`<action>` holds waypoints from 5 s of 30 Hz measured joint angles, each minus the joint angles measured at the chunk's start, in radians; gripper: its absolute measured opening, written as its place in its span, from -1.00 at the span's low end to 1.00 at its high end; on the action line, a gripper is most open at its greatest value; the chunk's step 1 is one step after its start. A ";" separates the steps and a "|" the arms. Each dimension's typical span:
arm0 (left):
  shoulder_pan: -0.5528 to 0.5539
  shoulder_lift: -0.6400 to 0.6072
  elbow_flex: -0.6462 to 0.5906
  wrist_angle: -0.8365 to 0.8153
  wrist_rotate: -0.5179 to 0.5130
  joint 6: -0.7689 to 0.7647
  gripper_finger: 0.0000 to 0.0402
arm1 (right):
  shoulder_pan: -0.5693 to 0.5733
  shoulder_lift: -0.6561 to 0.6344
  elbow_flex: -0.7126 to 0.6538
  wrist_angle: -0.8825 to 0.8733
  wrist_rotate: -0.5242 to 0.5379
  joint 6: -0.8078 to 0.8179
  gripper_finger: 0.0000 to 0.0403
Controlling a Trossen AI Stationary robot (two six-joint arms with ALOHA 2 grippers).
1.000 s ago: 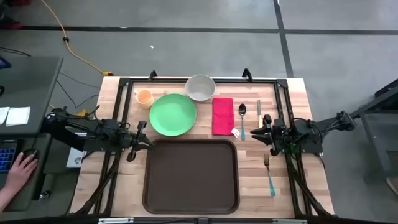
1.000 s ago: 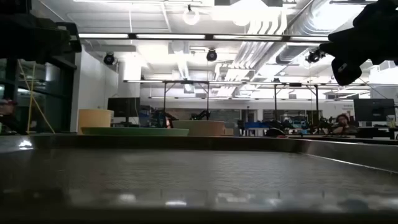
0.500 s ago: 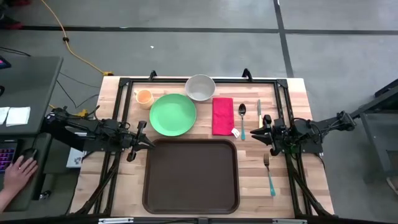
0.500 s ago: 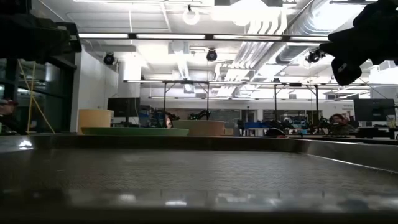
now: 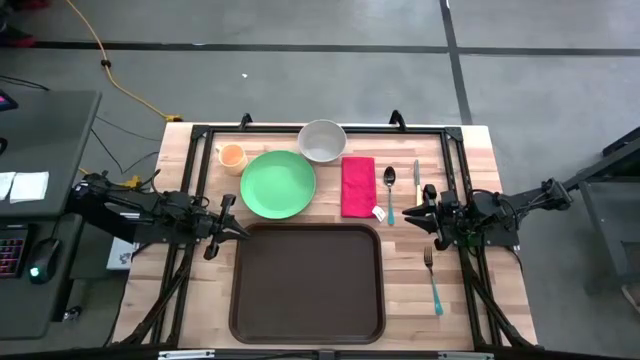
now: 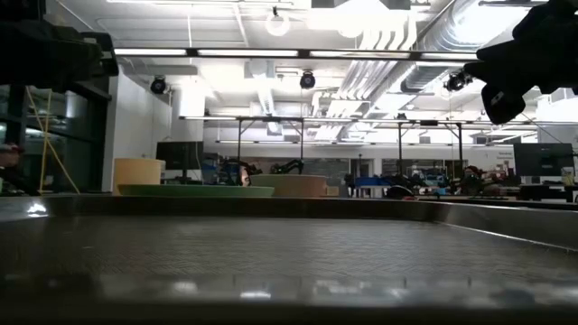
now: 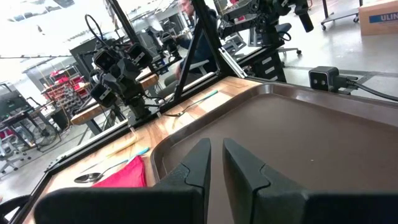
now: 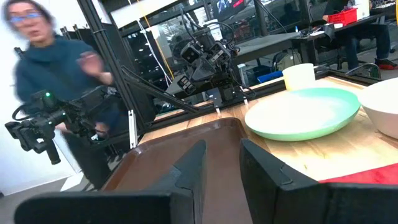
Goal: Set up tray
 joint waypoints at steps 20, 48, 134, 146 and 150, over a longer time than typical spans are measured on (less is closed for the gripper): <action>0.000 0.000 0.000 0.000 0.000 0.000 -0.63 | 0.000 0.000 0.000 0.000 0.000 0.000 -0.63; 0.000 0.000 0.000 0.000 0.000 0.000 -0.63 | 0.000 0.000 0.000 0.000 0.000 0.000 -0.63; 0.000 0.526 1.032 -0.881 -0.732 -0.123 -0.63 | 0.000 0.000 0.000 0.223 0.271 0.016 -0.63; 0.001 0.621 1.110 -1.145 -0.833 -0.327 -0.63 | 0.000 0.000 0.000 0.222 0.270 0.018 -0.63; 0.001 0.624 1.110 -1.232 -0.828 -0.441 -0.63 | 0.000 0.000 0.000 0.221 0.270 0.018 -0.63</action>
